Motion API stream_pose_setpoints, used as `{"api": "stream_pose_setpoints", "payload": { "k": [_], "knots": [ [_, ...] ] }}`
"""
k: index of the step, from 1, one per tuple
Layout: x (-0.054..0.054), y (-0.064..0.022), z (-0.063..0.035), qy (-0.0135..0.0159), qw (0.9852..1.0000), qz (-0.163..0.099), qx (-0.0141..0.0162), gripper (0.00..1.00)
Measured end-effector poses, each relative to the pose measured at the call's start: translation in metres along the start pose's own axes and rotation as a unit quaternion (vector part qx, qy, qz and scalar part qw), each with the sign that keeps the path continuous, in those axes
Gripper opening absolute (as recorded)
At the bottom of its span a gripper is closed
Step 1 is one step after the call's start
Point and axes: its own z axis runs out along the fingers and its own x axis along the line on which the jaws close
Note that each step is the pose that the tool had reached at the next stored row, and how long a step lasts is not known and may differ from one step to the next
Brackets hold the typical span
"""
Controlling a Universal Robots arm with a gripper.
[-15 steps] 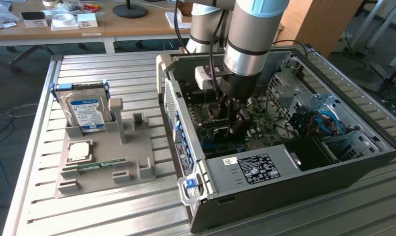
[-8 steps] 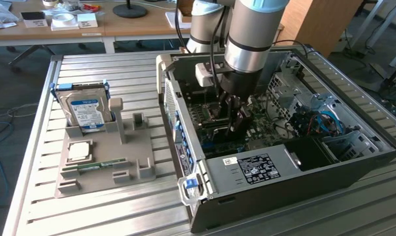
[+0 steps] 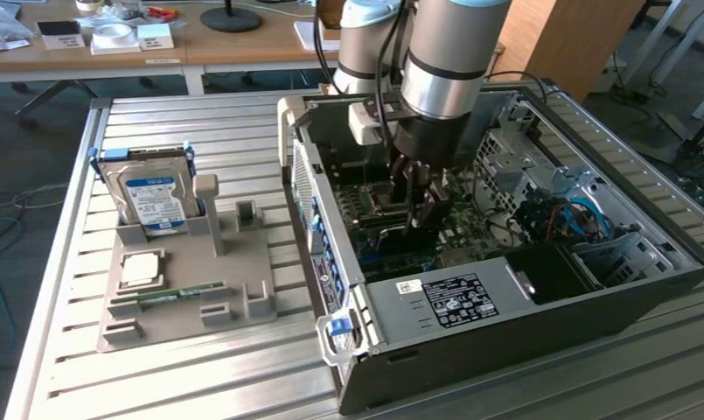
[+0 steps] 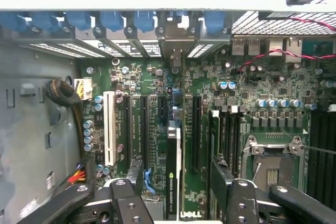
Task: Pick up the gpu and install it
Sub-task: 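Insert the gpu into the slot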
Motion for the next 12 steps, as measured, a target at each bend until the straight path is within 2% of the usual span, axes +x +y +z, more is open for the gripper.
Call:
{"api": "stream_pose_setpoints", "payload": {
  "k": [12],
  "knots": [
    [0.0,-0.0002,-0.0167,0.0,1.0,0.0,0.0,0.64]
  ]
}}
